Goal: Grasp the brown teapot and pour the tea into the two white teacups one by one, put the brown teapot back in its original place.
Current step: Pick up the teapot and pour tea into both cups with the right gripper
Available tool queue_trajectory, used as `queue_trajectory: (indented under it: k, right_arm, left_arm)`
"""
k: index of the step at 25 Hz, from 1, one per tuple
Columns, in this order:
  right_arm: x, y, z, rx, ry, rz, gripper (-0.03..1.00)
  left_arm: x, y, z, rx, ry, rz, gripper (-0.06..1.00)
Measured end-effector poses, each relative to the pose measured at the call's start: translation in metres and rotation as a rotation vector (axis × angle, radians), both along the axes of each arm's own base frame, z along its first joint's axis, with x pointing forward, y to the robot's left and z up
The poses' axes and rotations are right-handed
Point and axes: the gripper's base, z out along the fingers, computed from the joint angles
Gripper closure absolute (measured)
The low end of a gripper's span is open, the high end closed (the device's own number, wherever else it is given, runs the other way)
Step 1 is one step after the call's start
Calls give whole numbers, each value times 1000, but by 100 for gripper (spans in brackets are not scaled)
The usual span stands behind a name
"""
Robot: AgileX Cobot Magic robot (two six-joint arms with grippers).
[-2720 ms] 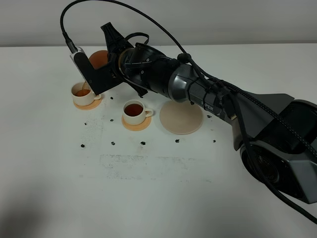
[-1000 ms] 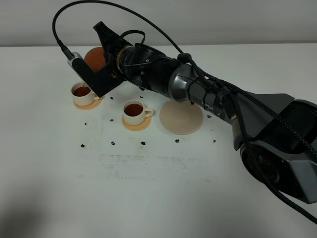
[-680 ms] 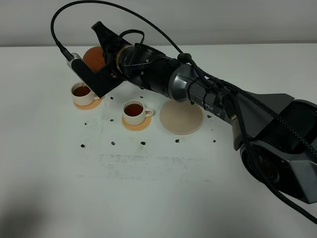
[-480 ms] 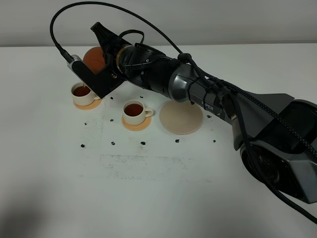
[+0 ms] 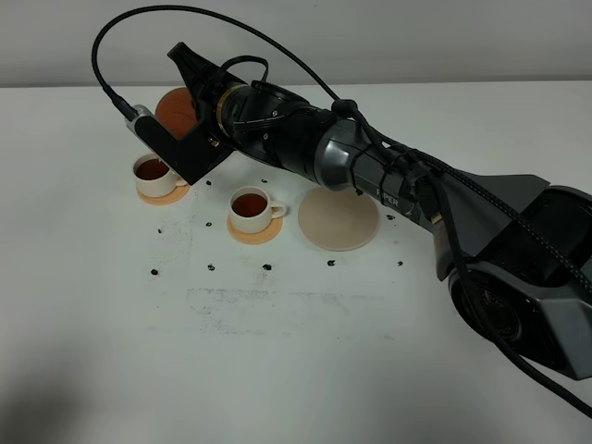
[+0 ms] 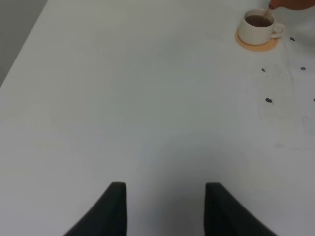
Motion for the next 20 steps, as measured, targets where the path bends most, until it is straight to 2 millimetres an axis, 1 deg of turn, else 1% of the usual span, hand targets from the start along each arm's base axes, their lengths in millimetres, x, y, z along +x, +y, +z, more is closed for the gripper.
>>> queue_trajectory:
  k: [10, 20]
  right_arm:
    - [-1, 0, -1, 25, 21, -10, 85]
    - [-5, -1, -7, 107, 150, -88, 85]
  left_arm:
    - [0, 0, 0, 0, 0, 0, 55]
    - [0, 0, 0, 0, 0, 0, 55]
